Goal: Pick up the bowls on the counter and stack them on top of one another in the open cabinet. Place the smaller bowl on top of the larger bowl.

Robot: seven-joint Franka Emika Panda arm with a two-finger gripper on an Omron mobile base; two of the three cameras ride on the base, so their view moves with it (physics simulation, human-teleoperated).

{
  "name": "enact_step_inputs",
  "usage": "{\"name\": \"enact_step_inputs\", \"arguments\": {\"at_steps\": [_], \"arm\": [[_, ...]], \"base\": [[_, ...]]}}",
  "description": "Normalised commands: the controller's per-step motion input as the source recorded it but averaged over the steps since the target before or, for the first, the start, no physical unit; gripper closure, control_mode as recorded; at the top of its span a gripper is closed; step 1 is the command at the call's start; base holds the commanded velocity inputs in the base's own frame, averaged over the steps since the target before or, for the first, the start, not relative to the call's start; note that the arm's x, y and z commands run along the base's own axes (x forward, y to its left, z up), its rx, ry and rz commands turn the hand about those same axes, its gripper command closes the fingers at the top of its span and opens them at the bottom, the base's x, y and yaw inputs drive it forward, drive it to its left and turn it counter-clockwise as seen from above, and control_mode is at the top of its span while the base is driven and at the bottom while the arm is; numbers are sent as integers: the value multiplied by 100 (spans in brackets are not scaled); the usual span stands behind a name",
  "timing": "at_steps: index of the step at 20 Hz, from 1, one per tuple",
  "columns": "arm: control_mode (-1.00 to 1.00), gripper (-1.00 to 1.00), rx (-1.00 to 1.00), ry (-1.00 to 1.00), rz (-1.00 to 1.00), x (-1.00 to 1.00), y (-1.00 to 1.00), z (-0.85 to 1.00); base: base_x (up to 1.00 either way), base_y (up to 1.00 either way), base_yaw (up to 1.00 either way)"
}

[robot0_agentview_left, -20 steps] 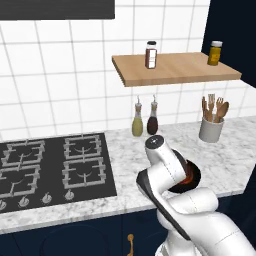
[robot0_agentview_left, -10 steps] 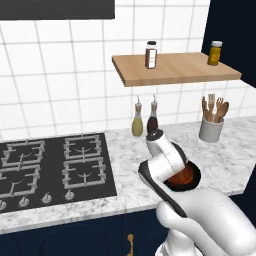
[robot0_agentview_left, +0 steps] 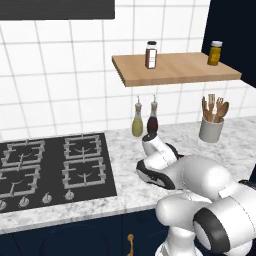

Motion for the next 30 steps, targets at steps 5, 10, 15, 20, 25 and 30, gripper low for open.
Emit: {"name": "enact_step_inputs", "arguments": {"at_steps": [5,10,15,20,25,30], "arm": [[-100,100,0,-7,-9,-21,-21,-46],[-100,100,0,-6,-2,-34,-16,-3],[-100,100,0,-4,0,-47,-5,57],[-100,100,0,0,2,-48,2,100],[-100,100,0,0,5,-35,19,100],[-100,100,0,5,1,-2,37,100]], "base": [[0,0,0],[0,0,0],[0,0,0],[0,0,0],[0,0,0],[0,0,0]]}}
